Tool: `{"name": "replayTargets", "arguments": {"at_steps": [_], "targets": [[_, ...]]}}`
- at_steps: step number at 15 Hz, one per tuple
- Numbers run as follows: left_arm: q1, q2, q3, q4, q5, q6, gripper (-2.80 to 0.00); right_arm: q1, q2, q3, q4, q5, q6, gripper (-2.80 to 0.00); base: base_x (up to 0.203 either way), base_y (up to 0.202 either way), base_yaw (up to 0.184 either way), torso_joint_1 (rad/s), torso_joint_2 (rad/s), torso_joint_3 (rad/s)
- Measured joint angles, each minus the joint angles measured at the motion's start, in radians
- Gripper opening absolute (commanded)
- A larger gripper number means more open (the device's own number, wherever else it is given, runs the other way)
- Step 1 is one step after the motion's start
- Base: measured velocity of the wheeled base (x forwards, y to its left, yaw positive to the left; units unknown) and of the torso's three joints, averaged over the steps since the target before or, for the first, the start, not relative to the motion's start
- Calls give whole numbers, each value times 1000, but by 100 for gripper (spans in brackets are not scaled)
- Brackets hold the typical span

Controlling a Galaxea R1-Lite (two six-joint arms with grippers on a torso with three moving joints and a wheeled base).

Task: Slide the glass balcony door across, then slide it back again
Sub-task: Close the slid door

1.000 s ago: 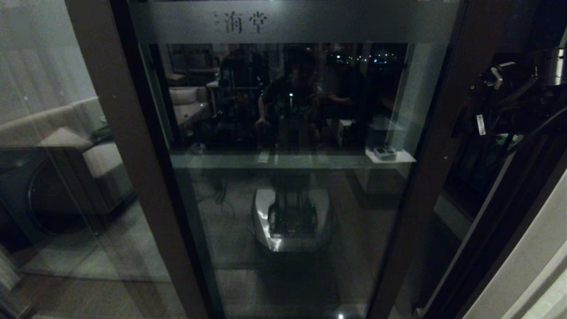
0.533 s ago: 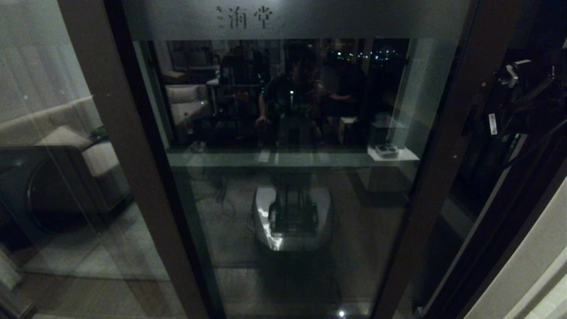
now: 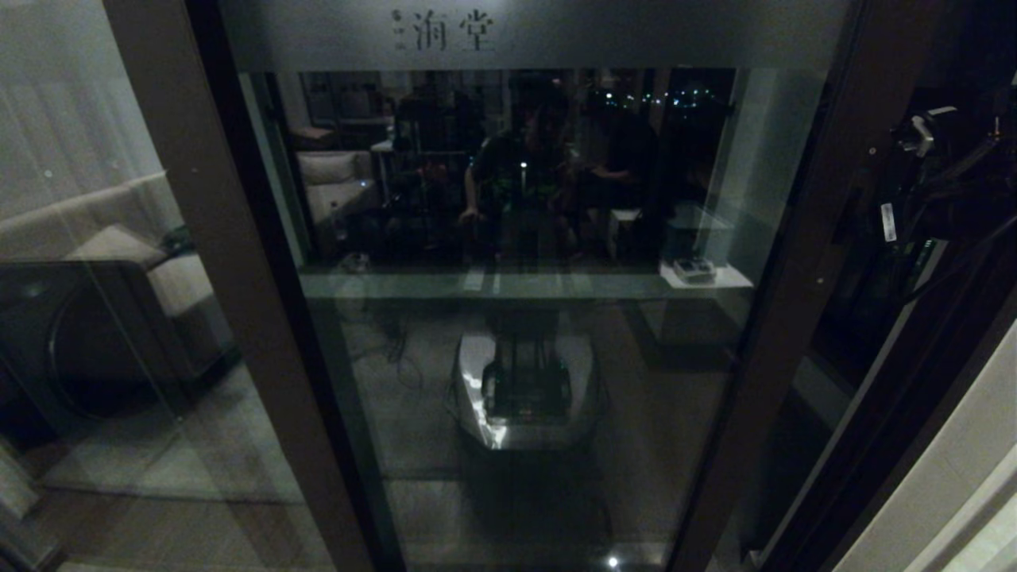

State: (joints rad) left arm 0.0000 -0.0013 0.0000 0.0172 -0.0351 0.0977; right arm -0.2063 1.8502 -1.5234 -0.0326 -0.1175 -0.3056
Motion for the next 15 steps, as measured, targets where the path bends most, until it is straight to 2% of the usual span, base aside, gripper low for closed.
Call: {"name": "replayTargets", "arguments": {"at_steps": [15], "targets": [[0, 0, 0, -1, 0, 0, -280, -55, 26, -21, 3, -26, -2, 0, 0, 0, 0, 0, 0, 0]]}}
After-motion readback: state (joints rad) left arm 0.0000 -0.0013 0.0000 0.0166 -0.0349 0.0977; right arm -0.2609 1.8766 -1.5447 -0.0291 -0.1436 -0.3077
